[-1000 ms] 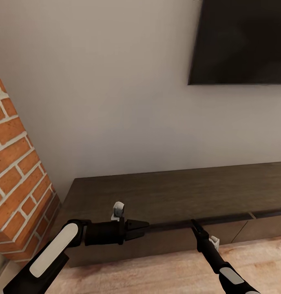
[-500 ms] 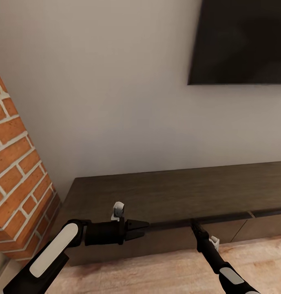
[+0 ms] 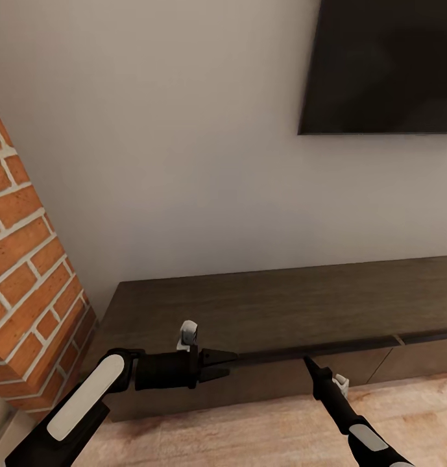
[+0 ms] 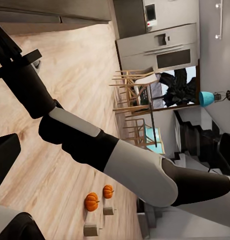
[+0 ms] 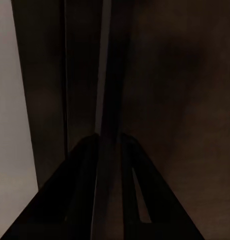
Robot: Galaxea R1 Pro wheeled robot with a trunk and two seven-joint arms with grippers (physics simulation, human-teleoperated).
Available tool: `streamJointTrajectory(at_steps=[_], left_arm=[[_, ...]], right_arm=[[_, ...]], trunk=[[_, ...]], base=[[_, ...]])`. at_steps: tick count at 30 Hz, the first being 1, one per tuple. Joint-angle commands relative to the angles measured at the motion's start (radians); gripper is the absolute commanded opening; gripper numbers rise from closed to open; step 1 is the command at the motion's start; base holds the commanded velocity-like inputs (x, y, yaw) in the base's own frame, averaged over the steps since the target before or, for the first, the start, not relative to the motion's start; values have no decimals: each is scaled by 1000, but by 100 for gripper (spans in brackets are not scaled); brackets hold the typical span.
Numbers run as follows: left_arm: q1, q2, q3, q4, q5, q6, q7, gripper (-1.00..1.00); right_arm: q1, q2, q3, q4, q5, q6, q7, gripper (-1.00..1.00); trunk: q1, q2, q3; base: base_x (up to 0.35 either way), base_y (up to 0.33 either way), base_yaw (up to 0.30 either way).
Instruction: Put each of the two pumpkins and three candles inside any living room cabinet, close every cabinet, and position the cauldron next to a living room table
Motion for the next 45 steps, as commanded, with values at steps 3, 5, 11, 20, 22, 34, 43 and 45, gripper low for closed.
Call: streamJointTrajectory(at_steps=[3,5,11,20,22,34,43,45], left_arm=[[-1,1,-1,0,-9,0,-10,100],[-1,1,-1,1,-9,0,-10,100],[-1,1,-1,1,-9,0,-10,100],[-1,-1,-2,1,-9,0,-9,100],[-1,-1,-2,1,-9,0,-9,100],[-1,-2,-3,1,-9,-1,-9,100],[-1,-1,-2,1,-9,-1,-9,100],[-1,-1,-2,1,-9,-1,-9,100]], right_arm=[[0,0,-6,2,1,8,-1,-100],[0,0,-6,2,1,8,-1,-100],[0,0,-6,2,1,6,-7,-100],[0,1,-5,0,4,-1,-7,-100],[0,2,-4,-1,4,-1,-7,-100],[0,2,-2,-4,3,-57,1,-100],[0,1,1,-2,7,-57,2,-100],[0,0,2,-1,7,-56,1,-100]], trunk=[[0,0,-1],[0,0,-1],[0,0,-1],[0,0,-1],[0,0,-1],[0,0,-1],[0,0,-1],[0,0,-1]], base=[[0,0,0],[0,0,0],[0,0,0],[0,0,0],[0,0,0],[0,0,0],[0,0,0],[0,0,0]])
